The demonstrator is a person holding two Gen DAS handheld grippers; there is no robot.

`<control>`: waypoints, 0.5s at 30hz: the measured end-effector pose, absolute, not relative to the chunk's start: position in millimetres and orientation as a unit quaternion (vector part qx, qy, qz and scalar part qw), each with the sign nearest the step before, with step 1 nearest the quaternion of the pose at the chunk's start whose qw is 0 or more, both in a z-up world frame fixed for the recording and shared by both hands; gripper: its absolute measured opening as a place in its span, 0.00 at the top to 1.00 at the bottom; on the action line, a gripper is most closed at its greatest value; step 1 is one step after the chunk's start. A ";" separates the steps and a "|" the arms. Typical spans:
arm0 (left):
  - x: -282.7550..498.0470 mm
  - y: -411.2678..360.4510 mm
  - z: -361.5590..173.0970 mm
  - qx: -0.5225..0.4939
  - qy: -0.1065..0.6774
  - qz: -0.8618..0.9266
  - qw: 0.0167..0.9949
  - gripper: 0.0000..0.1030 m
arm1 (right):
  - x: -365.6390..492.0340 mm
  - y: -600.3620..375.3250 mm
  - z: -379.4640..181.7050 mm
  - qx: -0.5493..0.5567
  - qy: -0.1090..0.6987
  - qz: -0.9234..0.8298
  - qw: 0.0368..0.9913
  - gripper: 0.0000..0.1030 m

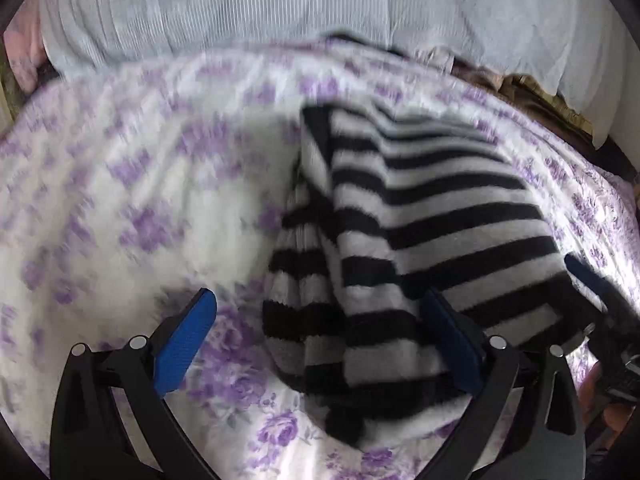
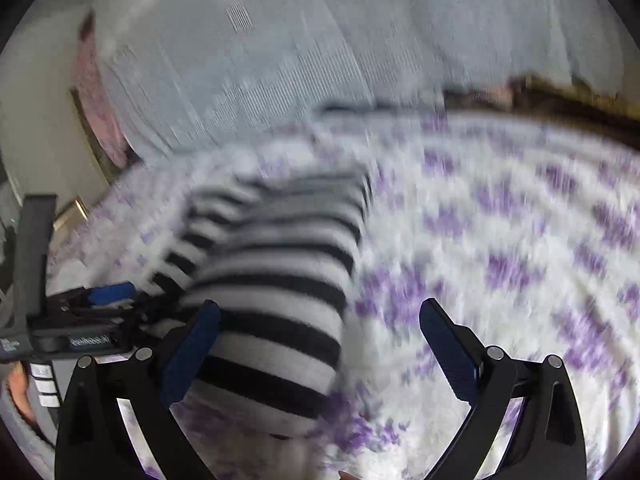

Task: Fold small clothes
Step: 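Open the right gripper and hold both grippers beside the folded sweater, then grasp the folded striped sweater with both grippers and lift it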

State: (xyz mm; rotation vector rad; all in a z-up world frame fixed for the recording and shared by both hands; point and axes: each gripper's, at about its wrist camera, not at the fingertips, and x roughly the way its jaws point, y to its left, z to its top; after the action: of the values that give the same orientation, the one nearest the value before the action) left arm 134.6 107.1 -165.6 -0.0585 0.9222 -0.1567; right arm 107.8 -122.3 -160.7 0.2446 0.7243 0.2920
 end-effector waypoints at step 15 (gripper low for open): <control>136.6 126.9 -148.7 -0.106 0.436 -0.133 0.884 0.04 | 108.8 -149.4 -147.7 0.176 0.340 0.145 0.912 0.03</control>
State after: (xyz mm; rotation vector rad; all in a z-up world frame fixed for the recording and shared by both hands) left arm 136.6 126.9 -148.7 -0.2202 0.9076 -0.2763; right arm 108.8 -149.4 -147.7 0.3627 0.6999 0.2995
